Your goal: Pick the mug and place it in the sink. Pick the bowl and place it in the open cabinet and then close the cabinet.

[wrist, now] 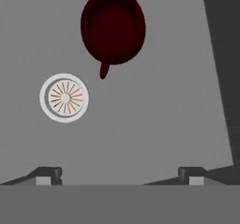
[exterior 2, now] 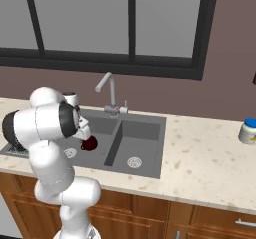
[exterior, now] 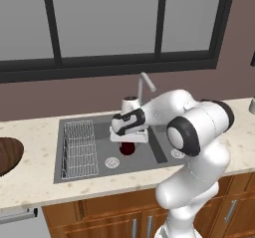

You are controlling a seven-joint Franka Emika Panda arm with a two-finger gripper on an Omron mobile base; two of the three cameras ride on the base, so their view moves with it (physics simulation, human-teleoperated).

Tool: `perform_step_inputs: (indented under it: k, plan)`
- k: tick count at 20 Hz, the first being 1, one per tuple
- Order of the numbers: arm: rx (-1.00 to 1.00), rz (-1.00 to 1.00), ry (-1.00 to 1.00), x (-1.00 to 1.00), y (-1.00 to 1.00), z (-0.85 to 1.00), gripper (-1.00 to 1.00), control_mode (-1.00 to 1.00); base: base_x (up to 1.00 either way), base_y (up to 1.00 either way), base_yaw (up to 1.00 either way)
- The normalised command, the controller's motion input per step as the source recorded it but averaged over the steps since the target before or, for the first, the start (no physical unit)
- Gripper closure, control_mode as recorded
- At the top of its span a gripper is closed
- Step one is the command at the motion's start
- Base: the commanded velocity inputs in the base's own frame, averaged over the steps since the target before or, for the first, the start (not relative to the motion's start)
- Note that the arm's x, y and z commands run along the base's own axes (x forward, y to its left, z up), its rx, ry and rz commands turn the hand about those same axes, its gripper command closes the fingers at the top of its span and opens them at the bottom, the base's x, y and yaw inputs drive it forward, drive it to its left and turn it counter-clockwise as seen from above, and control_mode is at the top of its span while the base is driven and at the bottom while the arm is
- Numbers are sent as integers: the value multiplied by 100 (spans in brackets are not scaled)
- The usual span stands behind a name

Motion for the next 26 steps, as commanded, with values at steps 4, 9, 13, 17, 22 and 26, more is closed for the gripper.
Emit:
perform_step_inputs:
  k: [4,9,13,17,22,26]
  plan:
    - [0,-1,1,-23,0,98,-100,-100,0,0,0]
    - [0,-1,4,-12,4,92,-100,-100,0,0,0]
    - [2,0,0,-29,20,49,-100,-100,0,0,0]
    - [0,0,-1,-33,25,26,-100,-100,0,0,0]
    - [5,0,-1,-3,39,19,-100,-100,0,0,0]
    - [5,3,-11,-5,38,0,-100,-100,0,0,0]
